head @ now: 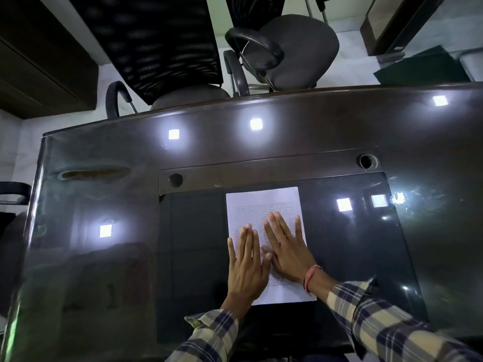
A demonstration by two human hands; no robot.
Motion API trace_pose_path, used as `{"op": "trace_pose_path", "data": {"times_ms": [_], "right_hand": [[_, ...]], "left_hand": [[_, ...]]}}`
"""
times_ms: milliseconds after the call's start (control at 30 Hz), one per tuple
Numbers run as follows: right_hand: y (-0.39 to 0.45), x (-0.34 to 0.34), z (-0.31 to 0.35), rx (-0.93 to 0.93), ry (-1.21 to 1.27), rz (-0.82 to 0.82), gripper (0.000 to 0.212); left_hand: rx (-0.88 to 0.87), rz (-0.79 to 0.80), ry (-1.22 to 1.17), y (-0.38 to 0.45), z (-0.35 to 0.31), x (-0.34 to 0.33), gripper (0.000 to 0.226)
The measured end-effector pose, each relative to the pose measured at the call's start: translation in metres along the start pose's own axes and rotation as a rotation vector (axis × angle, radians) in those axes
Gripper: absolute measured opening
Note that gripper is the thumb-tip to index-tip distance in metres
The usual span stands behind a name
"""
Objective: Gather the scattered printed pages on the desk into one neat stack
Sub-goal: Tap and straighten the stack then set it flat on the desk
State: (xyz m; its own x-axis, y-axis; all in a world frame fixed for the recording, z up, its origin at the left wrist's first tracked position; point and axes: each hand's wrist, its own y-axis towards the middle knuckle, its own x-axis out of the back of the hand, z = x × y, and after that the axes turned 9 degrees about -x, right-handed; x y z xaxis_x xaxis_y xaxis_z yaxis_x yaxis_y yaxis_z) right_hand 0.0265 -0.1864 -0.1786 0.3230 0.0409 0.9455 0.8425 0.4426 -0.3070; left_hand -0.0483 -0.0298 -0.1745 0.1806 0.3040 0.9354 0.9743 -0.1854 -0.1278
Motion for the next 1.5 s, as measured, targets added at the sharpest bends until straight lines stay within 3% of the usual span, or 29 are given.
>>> {"op": "trace_pose_path", "data": {"times_ms": [133, 400, 567, 900, 1067, 1233, 1367, 1500], "right_hand": [[0.015, -0.001, -0.003, 0.056, -0.005, 0.025, 0.075], [0.058, 0.013, -0.058, -0.184, 0.118, -0.002, 0.075], [0.060, 0.010, -0.060, -0.189, 0.099, -0.006, 0.075], [0.064, 0.009, -0.059, -0.190, 0.097, 0.002, 0.076], [0.046, 0.016, -0.035, -0.297, 0.101, -0.036, 0.078], [-0.004, -0.005, 0.030, -0.223, 0.185, -0.012, 0.080], [-0.026, -0.020, 0.007, -0.394, 0.236, -0.003, 0.079], [-0.032, -0.018, -0.003, -0.401, 0.281, -0.009, 0.076]], "left_hand": [[0.023, 0.054, 0.000, -0.004, 0.005, -0.008, 0.074], [0.050, 0.081, 0.004, -0.003, 0.007, -0.010, 0.075], [0.065, 0.103, -0.009, -0.003, 0.006, -0.008, 0.077], [0.033, 0.093, -0.006, 0.091, 0.055, 0.020, 0.076], [0.064, 0.085, -0.013, 0.089, 0.050, 0.022, 0.076], [0.076, 0.078, -0.030, 0.090, 0.049, 0.021, 0.078], [0.069, 0.077, -0.015, 0.090, 0.051, 0.020, 0.077], [0.058, 0.074, 0.000, 0.092, 0.050, 0.019, 0.077]]}}
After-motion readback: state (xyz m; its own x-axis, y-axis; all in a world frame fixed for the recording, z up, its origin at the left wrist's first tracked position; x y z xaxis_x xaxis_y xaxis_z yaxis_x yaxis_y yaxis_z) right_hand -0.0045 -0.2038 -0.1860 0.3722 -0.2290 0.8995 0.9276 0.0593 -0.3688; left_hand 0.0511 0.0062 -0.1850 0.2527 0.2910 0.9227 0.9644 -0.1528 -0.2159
